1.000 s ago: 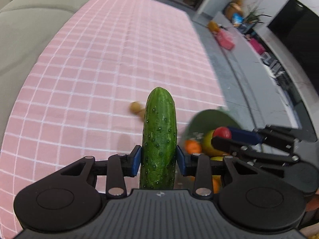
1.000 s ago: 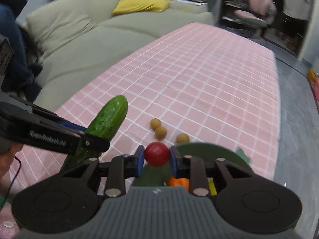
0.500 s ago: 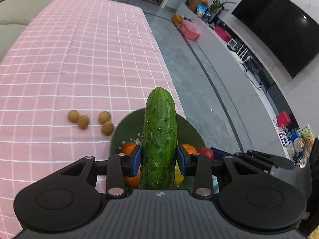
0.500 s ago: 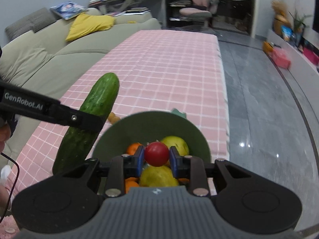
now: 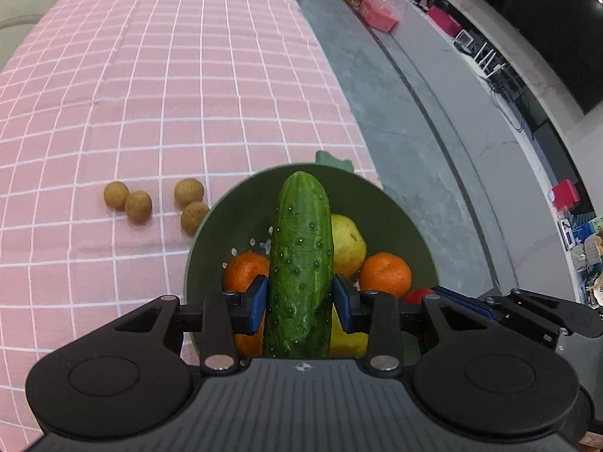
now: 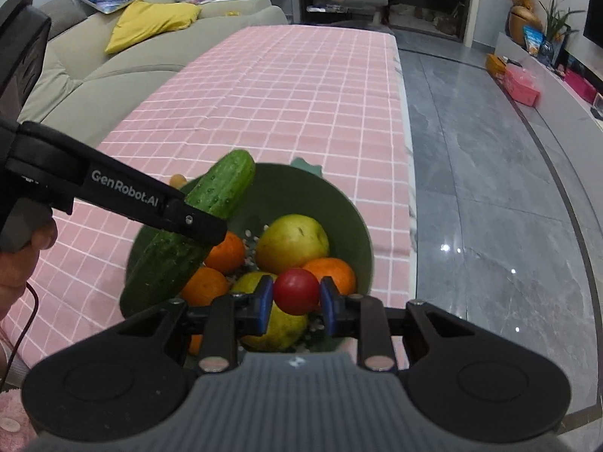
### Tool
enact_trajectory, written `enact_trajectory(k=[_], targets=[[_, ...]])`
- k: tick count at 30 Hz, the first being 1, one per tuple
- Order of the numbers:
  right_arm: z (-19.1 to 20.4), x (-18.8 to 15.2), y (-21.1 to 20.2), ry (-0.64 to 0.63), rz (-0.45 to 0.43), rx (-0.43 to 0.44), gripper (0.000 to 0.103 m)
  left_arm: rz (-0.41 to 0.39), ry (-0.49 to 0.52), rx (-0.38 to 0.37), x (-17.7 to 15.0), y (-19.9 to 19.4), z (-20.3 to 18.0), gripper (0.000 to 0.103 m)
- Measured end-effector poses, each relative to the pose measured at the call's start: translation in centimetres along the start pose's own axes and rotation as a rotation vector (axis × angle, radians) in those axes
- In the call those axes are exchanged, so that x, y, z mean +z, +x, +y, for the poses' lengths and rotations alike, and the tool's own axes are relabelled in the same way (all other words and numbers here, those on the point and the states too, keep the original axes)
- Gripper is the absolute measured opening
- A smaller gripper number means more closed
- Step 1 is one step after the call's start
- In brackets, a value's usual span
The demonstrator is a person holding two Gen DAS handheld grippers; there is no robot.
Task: Organize fruits
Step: 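Carry the cucumber with the left tool while the right tool carries the red fruit to the colander, then open the left gripper over the colander while the right gripper releases the red fruit inside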
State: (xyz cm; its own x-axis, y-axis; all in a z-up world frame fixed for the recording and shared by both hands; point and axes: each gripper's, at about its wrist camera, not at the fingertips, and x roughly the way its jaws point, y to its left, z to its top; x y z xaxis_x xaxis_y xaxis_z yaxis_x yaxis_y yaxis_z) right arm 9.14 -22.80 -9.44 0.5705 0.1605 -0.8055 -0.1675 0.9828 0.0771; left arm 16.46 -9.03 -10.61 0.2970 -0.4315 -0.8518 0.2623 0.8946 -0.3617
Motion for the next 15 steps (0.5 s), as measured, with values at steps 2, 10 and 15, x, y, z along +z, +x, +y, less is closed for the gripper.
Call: enact_trajectory(k=[2, 10, 15], targets=[[-0.1, 0.0, 0.2, 0.003, 0.009, 0.003, 0.023, 0.011, 0.002, 0.014, -0.1, 0.7, -0.1, 0.042], [-0.4, 0.1, 0.8, 0.003, 0.027, 0.010, 0.023, 0.018, 0.052, 0.042, -0.8, 1.3, -0.5, 0.042], [-0.2, 0.1, 1.2, 0.001, 0.053, 0.005, 0.023, 0.020, 0.036, 0.034, -1.0, 1.3, 0.0, 0.042]])
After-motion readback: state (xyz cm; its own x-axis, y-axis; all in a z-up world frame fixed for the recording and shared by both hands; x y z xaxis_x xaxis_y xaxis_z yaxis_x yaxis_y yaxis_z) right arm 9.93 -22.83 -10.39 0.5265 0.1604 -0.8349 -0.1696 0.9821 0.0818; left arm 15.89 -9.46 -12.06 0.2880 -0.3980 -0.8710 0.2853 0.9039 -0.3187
